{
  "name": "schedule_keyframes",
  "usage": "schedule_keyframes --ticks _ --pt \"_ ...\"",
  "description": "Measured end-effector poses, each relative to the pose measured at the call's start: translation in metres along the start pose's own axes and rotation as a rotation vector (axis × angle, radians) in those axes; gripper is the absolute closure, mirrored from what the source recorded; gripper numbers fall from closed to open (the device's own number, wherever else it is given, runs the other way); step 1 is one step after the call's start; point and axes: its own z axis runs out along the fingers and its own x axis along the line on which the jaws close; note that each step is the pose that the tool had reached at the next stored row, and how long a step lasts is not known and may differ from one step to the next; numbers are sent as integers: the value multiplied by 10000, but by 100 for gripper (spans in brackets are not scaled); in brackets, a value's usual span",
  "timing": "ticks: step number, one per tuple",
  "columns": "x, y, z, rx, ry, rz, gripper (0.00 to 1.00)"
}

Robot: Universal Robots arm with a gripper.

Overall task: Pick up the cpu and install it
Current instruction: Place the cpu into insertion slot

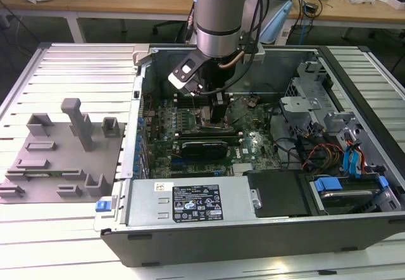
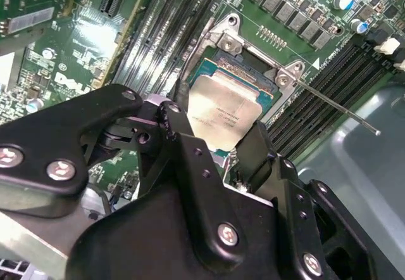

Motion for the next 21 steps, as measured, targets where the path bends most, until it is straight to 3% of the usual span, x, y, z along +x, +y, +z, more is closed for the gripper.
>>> schedule_keyframes --ticks 4,8,21 --pt "35 -1 63 -2 13 1 45" --pt "38 -1 78 -3 15 0 45" --pt "58 13 216 7 12 53 45"
